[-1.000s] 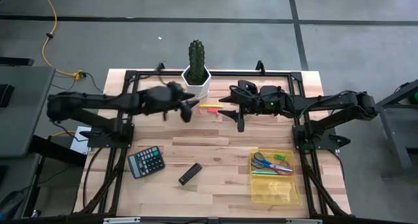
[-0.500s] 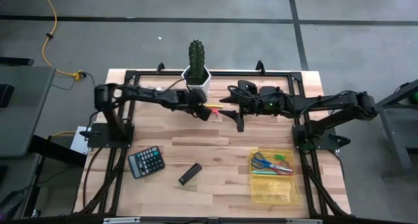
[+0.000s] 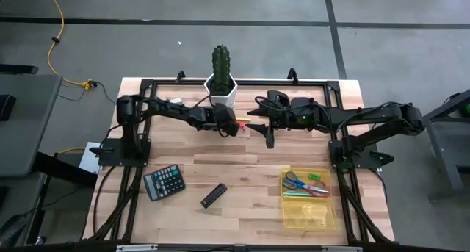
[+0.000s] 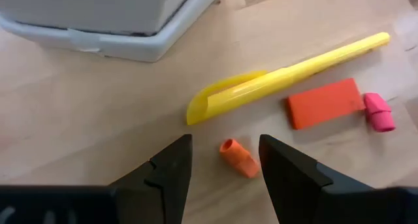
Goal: Pack school essentials
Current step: Put the small orange eraser on the yellow supply box
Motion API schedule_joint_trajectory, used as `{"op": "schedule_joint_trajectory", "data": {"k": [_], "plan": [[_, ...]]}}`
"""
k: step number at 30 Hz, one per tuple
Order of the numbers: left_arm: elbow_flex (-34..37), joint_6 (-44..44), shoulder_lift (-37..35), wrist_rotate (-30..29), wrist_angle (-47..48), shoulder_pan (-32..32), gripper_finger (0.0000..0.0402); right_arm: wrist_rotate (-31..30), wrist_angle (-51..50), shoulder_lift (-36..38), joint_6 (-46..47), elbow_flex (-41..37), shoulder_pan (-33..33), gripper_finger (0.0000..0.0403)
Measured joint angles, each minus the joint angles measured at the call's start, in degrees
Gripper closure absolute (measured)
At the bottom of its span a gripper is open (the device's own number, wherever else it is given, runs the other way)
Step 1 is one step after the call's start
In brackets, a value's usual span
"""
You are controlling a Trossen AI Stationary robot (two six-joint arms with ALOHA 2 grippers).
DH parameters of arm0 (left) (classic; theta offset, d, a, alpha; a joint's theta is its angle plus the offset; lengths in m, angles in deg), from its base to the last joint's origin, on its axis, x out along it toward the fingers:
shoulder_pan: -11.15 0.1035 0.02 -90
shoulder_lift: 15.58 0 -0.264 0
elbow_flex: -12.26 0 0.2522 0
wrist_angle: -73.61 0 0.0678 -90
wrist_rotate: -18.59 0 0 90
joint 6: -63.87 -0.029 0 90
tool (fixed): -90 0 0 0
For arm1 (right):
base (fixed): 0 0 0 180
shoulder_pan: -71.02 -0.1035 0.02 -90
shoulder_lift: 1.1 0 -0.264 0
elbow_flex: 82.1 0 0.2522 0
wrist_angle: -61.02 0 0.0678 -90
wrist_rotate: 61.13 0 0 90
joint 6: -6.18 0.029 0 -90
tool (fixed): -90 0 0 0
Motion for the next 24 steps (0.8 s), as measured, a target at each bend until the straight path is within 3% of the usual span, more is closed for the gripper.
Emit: {"op": "schedule_joint_trajectory", "data": {"k": [7,14,24], "plan": [[-0.2,0.1,3.0,1.0,-1.4,-0.5,0.0268,0.0,-0.2,0.0,0.0,0.0,0.0,0.0208],[-0.2,1.1,3.6,-2.3,-1.6,-2.5,0.0305,-0.2,-0.9,0.0,1.3,0.0,0.0,0.0208],[-0.1,-0.4,1.9,0.3,1.3,-3.5,0.0347,-0.4,-1.1,0.0,1.1,0.0,0.0,0.0208]]}}
